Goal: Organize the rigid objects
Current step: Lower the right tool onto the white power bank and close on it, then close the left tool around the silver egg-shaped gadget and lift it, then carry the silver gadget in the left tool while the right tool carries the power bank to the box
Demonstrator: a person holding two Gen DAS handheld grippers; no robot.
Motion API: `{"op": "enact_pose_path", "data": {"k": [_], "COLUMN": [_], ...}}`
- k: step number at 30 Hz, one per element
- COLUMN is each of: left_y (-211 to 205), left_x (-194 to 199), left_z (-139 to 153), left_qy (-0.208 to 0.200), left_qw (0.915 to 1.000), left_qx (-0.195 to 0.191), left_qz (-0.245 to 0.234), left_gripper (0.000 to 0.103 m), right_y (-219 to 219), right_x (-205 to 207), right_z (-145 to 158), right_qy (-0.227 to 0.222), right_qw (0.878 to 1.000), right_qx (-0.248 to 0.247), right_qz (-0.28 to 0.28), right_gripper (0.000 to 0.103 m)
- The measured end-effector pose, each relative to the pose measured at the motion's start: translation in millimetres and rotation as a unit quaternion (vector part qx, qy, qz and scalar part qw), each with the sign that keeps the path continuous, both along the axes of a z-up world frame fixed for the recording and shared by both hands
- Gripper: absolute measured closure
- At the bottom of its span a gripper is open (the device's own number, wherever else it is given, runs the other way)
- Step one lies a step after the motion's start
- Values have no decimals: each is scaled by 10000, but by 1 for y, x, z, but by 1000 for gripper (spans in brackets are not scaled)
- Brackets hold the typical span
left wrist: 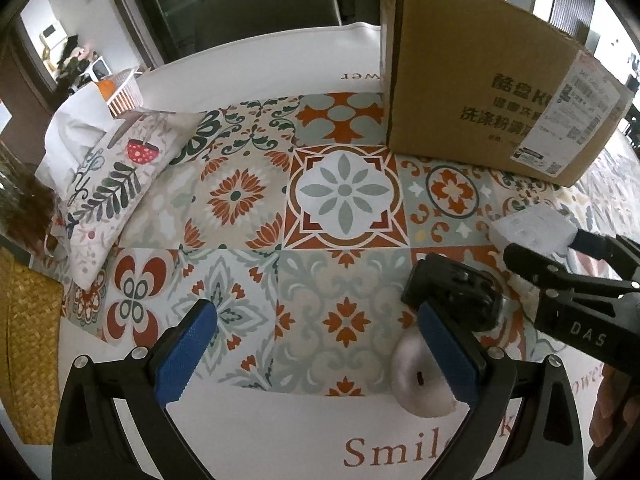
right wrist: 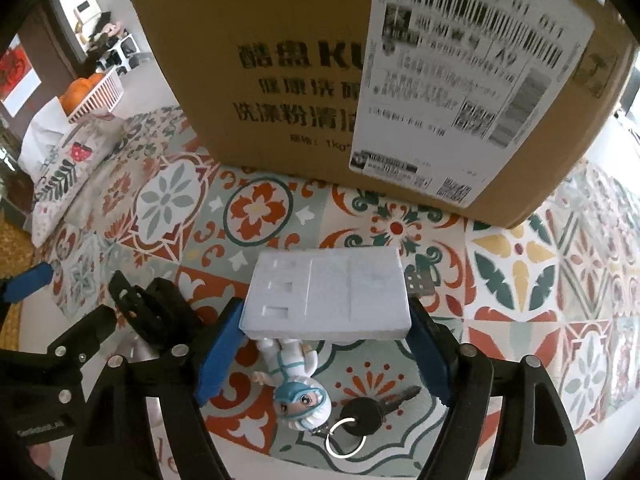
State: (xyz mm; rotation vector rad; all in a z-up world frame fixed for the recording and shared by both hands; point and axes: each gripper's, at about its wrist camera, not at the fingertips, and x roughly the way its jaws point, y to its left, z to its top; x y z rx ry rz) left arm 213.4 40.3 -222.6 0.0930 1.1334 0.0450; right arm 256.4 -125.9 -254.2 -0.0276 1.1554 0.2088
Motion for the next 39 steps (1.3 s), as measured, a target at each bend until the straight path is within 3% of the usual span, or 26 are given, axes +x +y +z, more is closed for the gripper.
{"op": "enact_pose_path", "data": {"k": [13, 18, 27, 33, 39], "left_y": [-12, -31, -49, -54, -52], "left_x": [-23, -25, -19, -16, -21], "left_z": [-1, -4, -27, -32, -29], "left_qy": [421, 503, 734, 696, 634], "left_qw": [9963, 9953, 9943, 9945, 9930], "left_qx": [-697, -685, -592, -561, -796], "left_qz": [-289, -468, -499, -539, -593], "left_gripper": [5, 7, 25, 46, 48], "right_y": [-11, -25, -44, -45, -45], "right_x": [-30, -44, -57, -59, -62], "right_z": [39, 43, 32, 26, 29], "right_qy": [-515, -505, -345, -270, -303], "right_qw": [9986, 9984, 9981, 9982, 9981], "right_qx": [-119, -135, -214, -212, -188], "right_qz": [-87, -224, -460, -491, -497], "right_gripper": [26, 26, 26, 26, 26]}}
